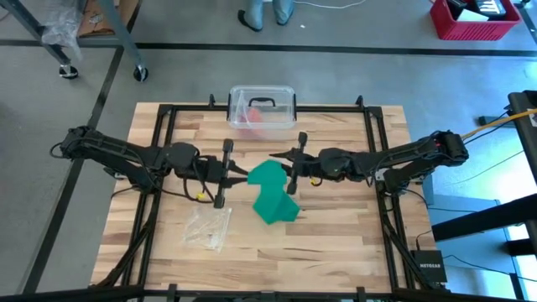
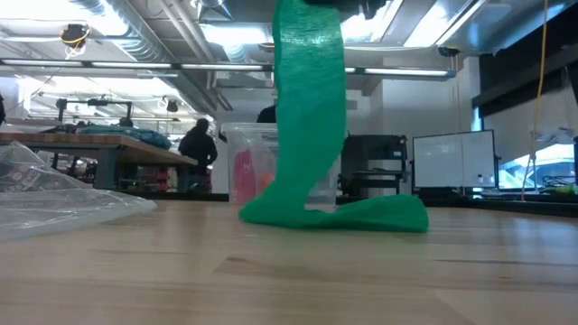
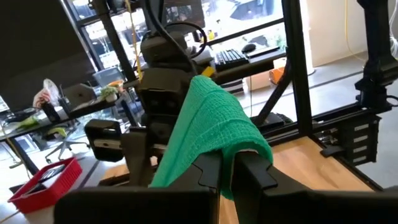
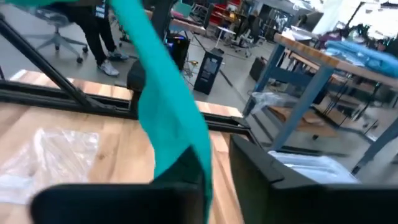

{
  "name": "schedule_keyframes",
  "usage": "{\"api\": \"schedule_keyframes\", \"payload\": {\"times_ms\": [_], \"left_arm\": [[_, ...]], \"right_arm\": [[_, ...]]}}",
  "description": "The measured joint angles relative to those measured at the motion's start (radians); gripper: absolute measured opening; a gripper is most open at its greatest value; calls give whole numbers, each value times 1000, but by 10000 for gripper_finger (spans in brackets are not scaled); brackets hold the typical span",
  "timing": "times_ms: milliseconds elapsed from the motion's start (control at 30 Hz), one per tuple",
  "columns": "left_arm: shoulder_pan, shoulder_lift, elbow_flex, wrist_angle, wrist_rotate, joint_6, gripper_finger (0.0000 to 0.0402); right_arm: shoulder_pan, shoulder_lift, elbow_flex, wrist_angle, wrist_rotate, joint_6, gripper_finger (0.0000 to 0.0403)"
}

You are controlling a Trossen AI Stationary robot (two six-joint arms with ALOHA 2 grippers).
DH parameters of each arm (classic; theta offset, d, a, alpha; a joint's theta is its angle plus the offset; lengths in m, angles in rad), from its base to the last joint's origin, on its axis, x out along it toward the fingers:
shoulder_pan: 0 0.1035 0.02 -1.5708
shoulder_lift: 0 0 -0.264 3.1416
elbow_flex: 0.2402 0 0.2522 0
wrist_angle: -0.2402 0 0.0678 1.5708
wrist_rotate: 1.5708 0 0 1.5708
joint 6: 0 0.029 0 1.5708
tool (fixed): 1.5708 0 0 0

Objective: Roll bandage
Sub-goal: Roll the green bandage

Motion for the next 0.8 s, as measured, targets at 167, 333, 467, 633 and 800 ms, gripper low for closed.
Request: {"api": "schedule_keyframes", "payload": {"times_ms": [167,333,467,633,800], "left_arm": [[0,0,0,-1,-3,1,12],[0,0,0,1,-4,3,12],[0,0,0,2,-6,8,12],[0,0,0,2,-7,8,12],[0,0,0,2,-7,8,12]], "right_arm": [[2,-11,7,-26,-14,36,150],[2,-27,85,-196,-71,85,208],[2,-27,142,-295,-138,110,227],[4,-38,155,-380,-208,204,226],[50,-101,154,-548,-200,274,211]]}}
